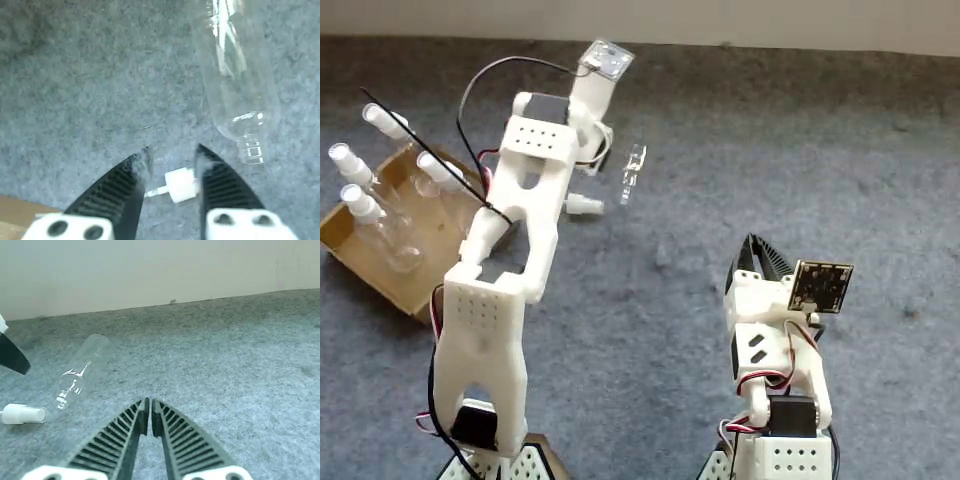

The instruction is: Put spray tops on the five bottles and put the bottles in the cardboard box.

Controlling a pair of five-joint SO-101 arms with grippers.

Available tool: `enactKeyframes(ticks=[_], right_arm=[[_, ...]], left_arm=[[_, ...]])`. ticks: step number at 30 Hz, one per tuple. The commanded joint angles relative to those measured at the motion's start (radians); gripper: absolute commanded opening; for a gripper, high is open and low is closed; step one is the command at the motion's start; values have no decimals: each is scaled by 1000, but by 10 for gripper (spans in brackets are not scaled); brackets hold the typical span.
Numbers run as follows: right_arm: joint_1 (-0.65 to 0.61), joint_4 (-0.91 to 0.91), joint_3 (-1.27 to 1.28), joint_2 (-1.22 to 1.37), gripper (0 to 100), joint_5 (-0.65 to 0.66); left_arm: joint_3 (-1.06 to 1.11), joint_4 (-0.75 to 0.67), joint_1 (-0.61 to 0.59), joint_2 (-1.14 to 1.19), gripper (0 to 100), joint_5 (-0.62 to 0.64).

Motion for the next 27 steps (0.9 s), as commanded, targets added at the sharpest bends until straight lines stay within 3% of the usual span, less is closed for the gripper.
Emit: enactKeyframes(ticks=[1,10,15,27], right_arm=[[-10,-25,111,-13,15,0],[-10,-25,111,-13,15,0],[-10,-25,111,-13,15,0],[-10,-25,111,-13,15,0]], left_arm=[[-48,11,-65,-64,55,-5],[-48,26,-117,30,5,-6],[-53,130,-85,61,5,-6],[-48,215,-44,68,5,-6]])
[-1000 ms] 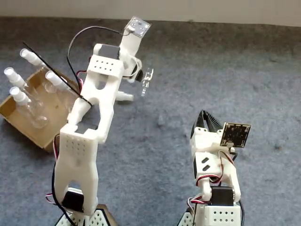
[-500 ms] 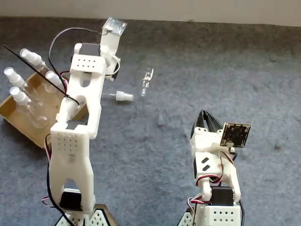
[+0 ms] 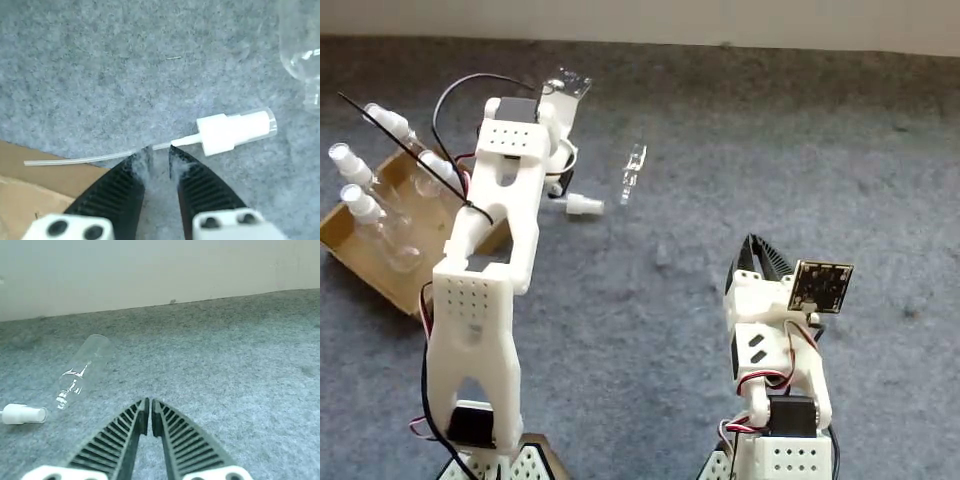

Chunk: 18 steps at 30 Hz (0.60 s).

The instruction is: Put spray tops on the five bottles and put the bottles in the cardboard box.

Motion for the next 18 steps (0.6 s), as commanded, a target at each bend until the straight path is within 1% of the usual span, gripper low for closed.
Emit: enactKeyframes(ticks=[1,8,12,18], right_arm=[[-10,-25,111,-13,15,0],[-10,-25,111,-13,15,0],[-10,-25,111,-13,15,0],[-10,-27,111,-13,15,0]], left_arm=[[-47,28,56,-8,5,-9],[-28,21,74,65,5,-9],[-59,29,70,93,5,-9],[-65,23,111,91,5,-9]])
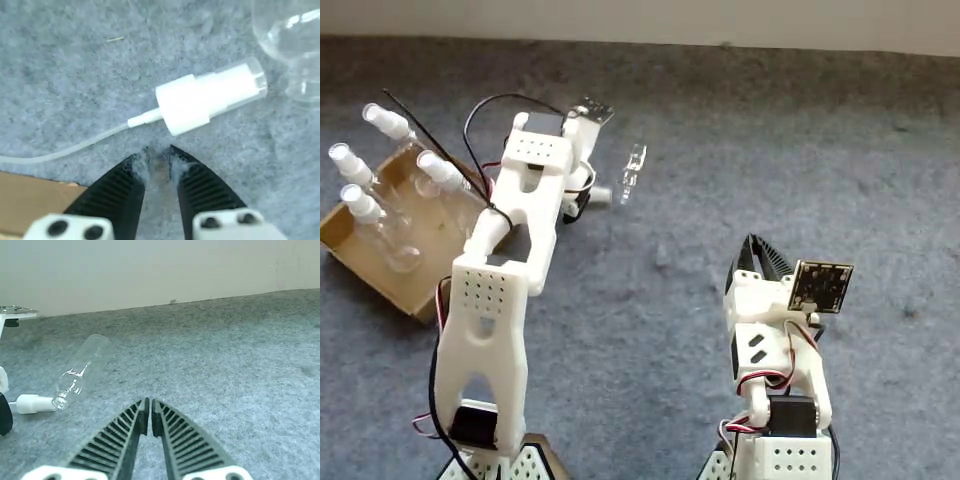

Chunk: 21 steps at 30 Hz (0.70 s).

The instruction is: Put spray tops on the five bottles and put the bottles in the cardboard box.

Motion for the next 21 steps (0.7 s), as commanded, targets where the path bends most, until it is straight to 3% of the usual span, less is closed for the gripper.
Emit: enactKeyframes(ticks=[1,11,21], right_arm=[[-10,-27,111,-13,15,0],[-10,-27,111,-13,15,0],[-10,-27,111,-13,15,0]], left_arm=[[-64,3,54,-18,5,-11],[-251,61,50,-47,8,-14],[-289,2,4,1,8,-14]])
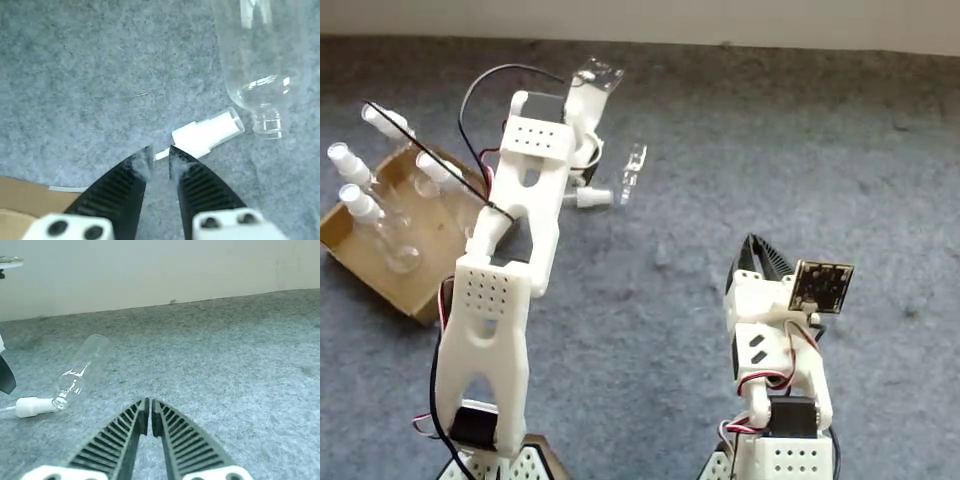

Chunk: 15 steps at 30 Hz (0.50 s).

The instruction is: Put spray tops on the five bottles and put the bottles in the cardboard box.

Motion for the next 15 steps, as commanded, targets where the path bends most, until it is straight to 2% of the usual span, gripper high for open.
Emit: enactKeyframes(ticks=[1,7,15], right_arm=[[-10,-27,111,-13,15,0],[-10,-27,111,-13,15,0],[-10,-28,111,-13,15,0]], left_arm=[[-53,-29,-13,16,8,-9],[-119,-103,-31,136,8,-9],[-239,54,30,179,8,-8]])
